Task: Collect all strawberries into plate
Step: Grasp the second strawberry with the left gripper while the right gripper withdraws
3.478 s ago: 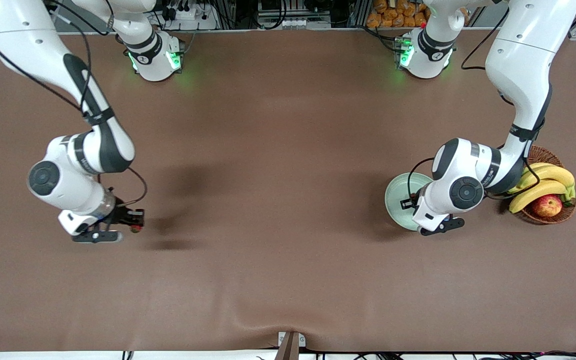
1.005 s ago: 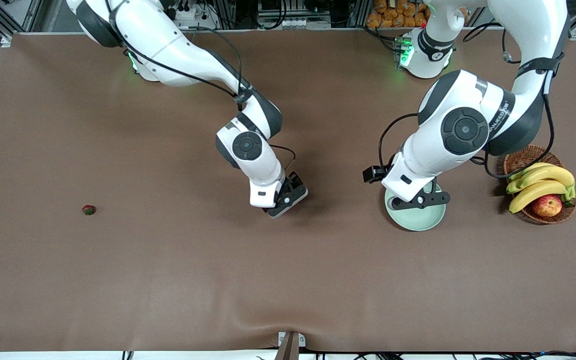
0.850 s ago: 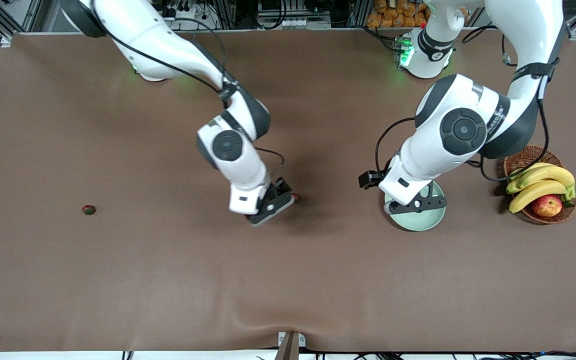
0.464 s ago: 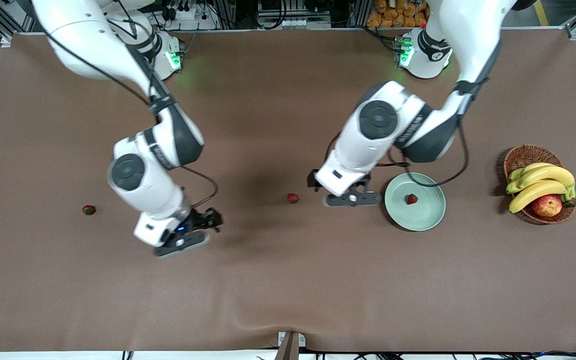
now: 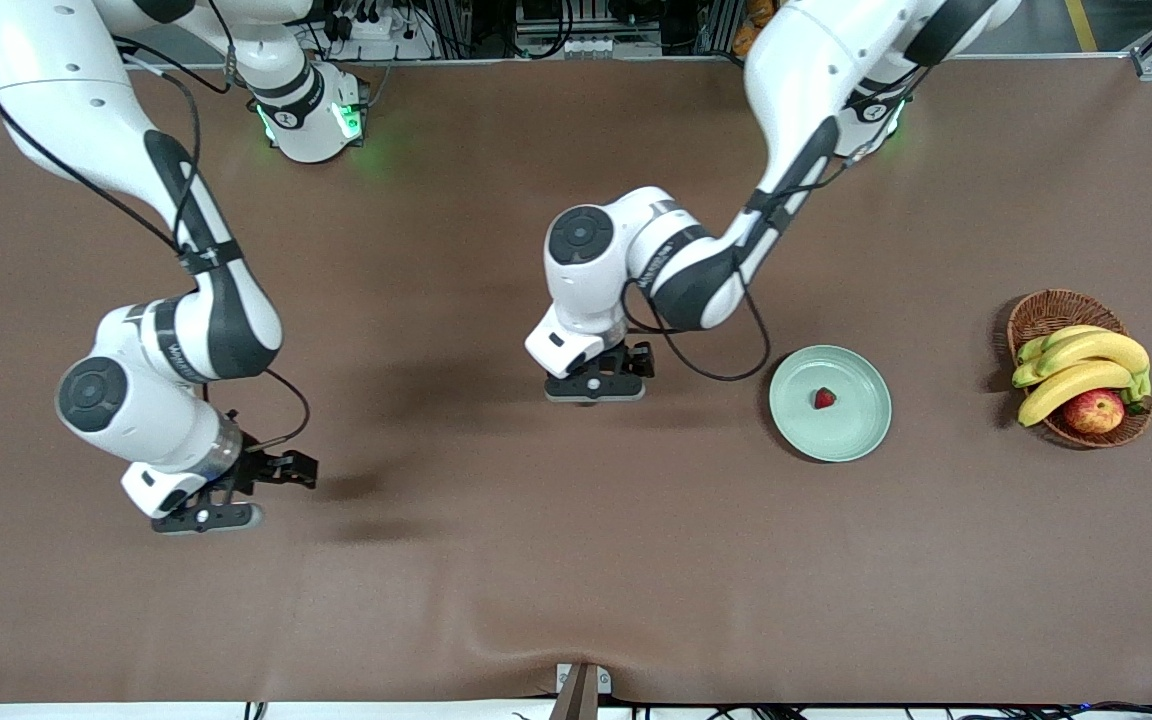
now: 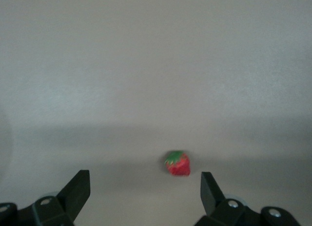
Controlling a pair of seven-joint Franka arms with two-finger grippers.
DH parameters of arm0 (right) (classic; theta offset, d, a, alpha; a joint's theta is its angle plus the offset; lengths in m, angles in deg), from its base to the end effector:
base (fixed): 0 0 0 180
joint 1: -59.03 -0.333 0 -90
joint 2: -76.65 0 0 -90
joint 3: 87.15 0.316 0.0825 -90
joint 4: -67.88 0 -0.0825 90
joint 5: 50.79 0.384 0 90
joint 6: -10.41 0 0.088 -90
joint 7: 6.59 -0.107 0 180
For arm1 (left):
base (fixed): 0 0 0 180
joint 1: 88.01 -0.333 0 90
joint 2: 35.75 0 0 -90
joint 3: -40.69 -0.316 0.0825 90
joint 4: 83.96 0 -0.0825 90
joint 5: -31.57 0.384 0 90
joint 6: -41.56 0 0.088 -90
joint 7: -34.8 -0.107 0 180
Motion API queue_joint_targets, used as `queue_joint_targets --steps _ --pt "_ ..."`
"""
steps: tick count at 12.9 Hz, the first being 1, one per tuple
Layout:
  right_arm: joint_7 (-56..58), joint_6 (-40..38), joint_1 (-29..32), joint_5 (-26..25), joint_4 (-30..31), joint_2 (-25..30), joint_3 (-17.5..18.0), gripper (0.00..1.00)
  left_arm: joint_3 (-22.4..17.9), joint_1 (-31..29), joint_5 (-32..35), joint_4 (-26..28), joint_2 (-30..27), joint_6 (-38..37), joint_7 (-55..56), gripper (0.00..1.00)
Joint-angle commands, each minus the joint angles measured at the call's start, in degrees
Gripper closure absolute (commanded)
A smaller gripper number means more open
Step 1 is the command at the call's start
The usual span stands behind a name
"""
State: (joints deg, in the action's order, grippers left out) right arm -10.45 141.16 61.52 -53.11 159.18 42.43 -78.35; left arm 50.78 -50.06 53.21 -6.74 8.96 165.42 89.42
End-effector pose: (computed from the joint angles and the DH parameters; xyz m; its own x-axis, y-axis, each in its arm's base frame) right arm 0.7014 0.0611 0.2973 0.9950 0.0343 0.0943 0.0400 -0.9974 -0.0595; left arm 0.5295 -0.5227 0.2693 0.9827 -0.0433 0.1803 -0.0279 -0.9958 -0.0873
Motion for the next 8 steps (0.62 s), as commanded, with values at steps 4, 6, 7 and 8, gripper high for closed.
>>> queue_joint_targets --steps 4,6,7,8 --pt "-0.2 -1.4 9.5 -0.9 7.6 4.6 1.0 0.00 -3.3 2.4 1.2 -2.9 6.0 7.0 5.7 0.00" --pt "0.0 -3.1 12.0 -0.9 7.8 4.5 0.8 0.00 -3.3 2.5 1.1 -2.9 7.2 7.0 5.9 0.07" --pt "0.1 -3.7 12.9 -1.6 8.4 4.4 0.7 0.00 -3.2 2.8 1.0 -2.8 7.6 7.0 6.1 0.15" --pt "0.2 -3.6 13.8 -3.7 9.2 4.4 0.7 0.00 -3.2 3.1 1.0 -2.9 7.9 7.1 6.1 0.16"
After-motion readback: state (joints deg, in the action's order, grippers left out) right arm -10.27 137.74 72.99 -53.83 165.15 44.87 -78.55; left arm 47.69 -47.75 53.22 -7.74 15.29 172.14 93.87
